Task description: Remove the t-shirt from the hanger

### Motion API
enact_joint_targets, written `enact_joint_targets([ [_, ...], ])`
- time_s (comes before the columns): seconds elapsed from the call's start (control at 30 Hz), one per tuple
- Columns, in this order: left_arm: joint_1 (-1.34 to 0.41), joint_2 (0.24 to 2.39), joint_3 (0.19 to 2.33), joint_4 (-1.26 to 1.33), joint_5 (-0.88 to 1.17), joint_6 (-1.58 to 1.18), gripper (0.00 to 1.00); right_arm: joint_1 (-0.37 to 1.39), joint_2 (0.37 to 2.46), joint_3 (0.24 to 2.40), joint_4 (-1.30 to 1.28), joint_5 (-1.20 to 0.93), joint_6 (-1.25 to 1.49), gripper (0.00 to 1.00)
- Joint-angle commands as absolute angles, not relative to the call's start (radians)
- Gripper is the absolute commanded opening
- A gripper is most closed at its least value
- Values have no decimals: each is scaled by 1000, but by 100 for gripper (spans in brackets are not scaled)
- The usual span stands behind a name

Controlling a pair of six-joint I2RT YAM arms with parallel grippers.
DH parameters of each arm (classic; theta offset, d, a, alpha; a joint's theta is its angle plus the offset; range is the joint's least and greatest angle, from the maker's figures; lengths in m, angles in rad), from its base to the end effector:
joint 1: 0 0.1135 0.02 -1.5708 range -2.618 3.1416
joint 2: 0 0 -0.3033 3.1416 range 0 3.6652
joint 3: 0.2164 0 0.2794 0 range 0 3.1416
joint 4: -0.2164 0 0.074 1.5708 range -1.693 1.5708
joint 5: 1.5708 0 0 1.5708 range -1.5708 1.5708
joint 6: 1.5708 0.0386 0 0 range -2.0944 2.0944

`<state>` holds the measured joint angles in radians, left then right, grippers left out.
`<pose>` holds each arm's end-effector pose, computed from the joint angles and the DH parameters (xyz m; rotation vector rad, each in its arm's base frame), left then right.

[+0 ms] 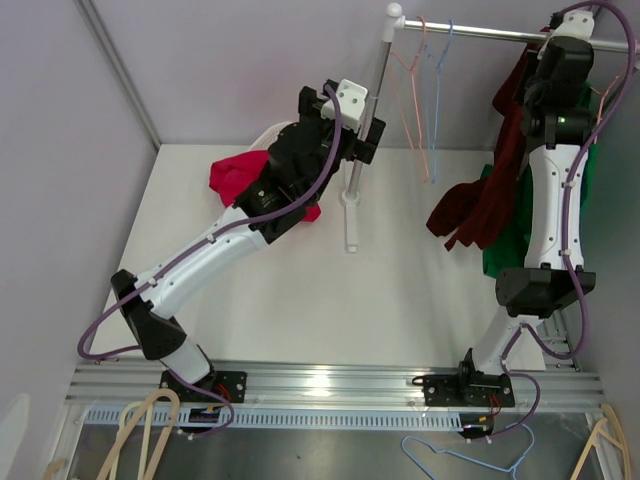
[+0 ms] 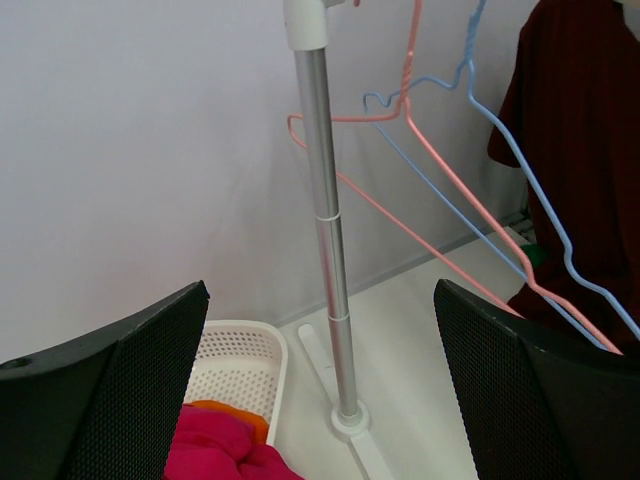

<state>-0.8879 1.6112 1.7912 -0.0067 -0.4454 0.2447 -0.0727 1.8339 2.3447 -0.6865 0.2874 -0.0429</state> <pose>0.2635 -0.2976 0.5432 0.4232 1.3535 -0.2210 0.4150 -0.0412 0.5727 0.2367 1.7349 -0.3353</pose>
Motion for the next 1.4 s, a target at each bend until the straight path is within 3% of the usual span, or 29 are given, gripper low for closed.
enact_joint_targets([
  [0.0,-922,1582,1821,38,-472,291,100,-17,1721,2384,-574,294,-103,0],
  [0.37,-1012,1444,1674,98,-486,313,99,161,1577,2295,-575,376,-120,0],
  [0.6,-1115,1388,1586,136,-506,360,100,193,1437,2091,-480,419,-110,0],
  [0.87,-1137,1397,1595,120,-517,357,100,182,1651,2436,-623,414,-126,0],
  [1.03,-1166,1359,1543,129,-508,364,100,216,1528,2252,-535,454,-57,0],
  [1.37,-1250,1301,1463,127,-508,334,100,247,1444,2189,-620,500,20,0],
])
